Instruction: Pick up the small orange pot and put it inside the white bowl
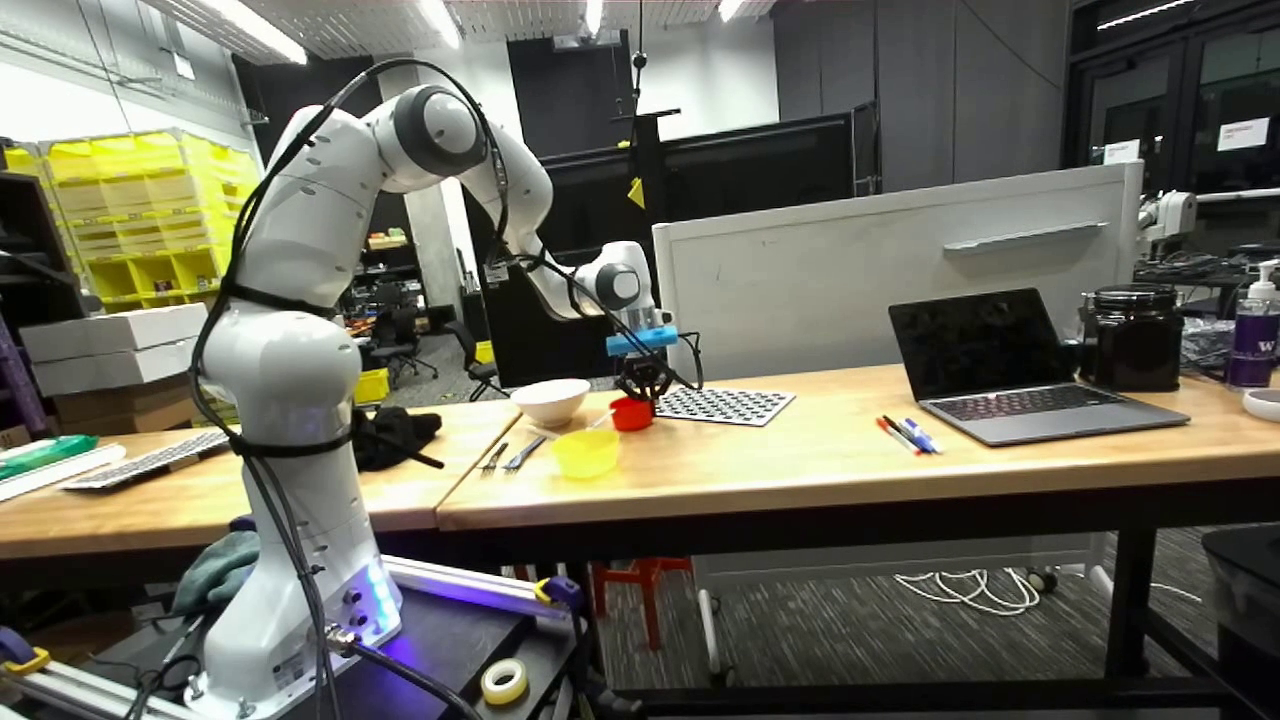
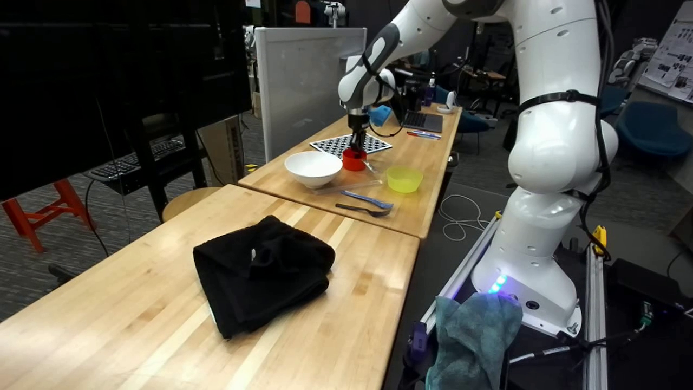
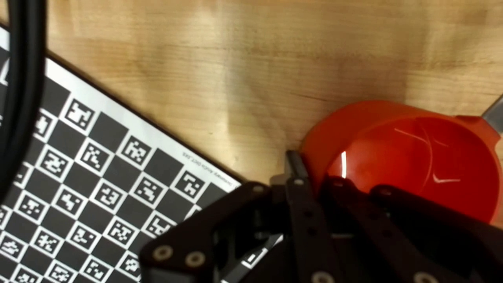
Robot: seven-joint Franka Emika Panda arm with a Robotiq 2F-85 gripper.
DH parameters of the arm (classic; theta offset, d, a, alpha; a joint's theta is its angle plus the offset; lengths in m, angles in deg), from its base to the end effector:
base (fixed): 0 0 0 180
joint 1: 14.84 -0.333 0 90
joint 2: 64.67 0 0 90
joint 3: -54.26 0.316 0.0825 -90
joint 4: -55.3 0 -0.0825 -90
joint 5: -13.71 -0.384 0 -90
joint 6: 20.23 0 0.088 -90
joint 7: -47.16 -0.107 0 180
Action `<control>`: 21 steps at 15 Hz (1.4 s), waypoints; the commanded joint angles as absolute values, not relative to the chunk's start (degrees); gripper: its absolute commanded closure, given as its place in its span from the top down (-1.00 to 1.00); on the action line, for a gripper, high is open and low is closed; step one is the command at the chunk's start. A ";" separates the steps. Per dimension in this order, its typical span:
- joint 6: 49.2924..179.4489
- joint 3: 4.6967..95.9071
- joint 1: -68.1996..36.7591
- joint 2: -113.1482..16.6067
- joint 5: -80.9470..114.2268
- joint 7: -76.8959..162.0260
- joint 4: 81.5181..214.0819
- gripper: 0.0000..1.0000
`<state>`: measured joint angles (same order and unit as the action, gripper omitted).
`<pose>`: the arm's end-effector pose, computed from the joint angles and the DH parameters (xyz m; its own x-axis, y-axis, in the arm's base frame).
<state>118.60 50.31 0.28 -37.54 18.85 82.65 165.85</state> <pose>0.5934 -0.2035 0.2437 0.9352 0.3518 -0.0395 0.3539 -0.9315 0.0844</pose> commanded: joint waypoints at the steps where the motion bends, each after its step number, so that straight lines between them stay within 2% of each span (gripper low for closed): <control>1: 120.71 50.51 0.52 -42.58 19.99 84.07 171.02 -0.98; 11: 125.41 49.96 -1.11 -56.98 20.30 86.20 184.80 -0.98; 21: 121.09 51.64 -9.74 -70.69 28.19 76.71 191.45 -0.98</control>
